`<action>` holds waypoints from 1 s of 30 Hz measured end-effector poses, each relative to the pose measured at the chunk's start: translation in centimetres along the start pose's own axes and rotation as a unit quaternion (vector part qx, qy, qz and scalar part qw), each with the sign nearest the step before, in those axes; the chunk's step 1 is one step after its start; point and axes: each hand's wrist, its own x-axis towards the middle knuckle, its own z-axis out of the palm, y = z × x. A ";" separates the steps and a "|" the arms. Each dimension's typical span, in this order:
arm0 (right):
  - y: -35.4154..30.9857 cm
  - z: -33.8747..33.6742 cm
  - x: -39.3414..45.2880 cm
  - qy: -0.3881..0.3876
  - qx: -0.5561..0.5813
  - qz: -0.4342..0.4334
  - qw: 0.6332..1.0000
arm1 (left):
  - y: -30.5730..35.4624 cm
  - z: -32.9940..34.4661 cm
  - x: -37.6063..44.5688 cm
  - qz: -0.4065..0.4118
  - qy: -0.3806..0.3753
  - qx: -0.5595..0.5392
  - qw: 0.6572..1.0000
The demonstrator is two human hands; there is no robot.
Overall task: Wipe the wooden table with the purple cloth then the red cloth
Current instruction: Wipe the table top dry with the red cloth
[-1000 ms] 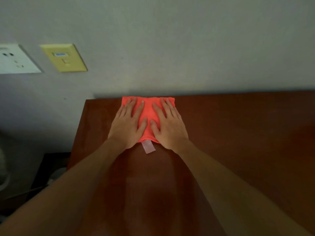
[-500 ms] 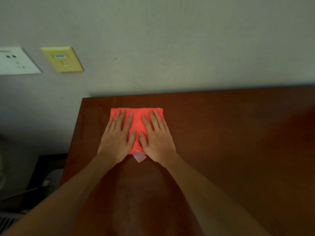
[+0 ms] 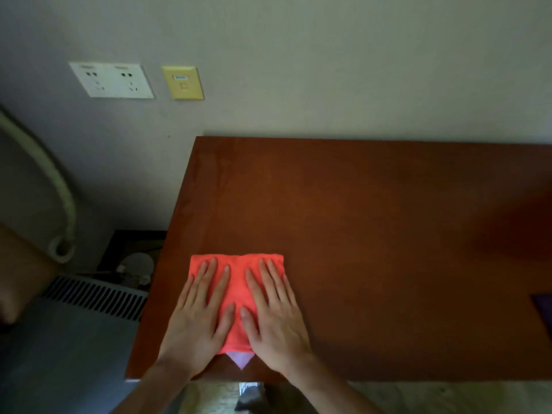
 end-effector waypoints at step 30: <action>7.6 4.4 36.4 0.062 -0.033 0.027 0.997 | -16.0 -1.7 35.9 0.052 0.020 0.001 0.998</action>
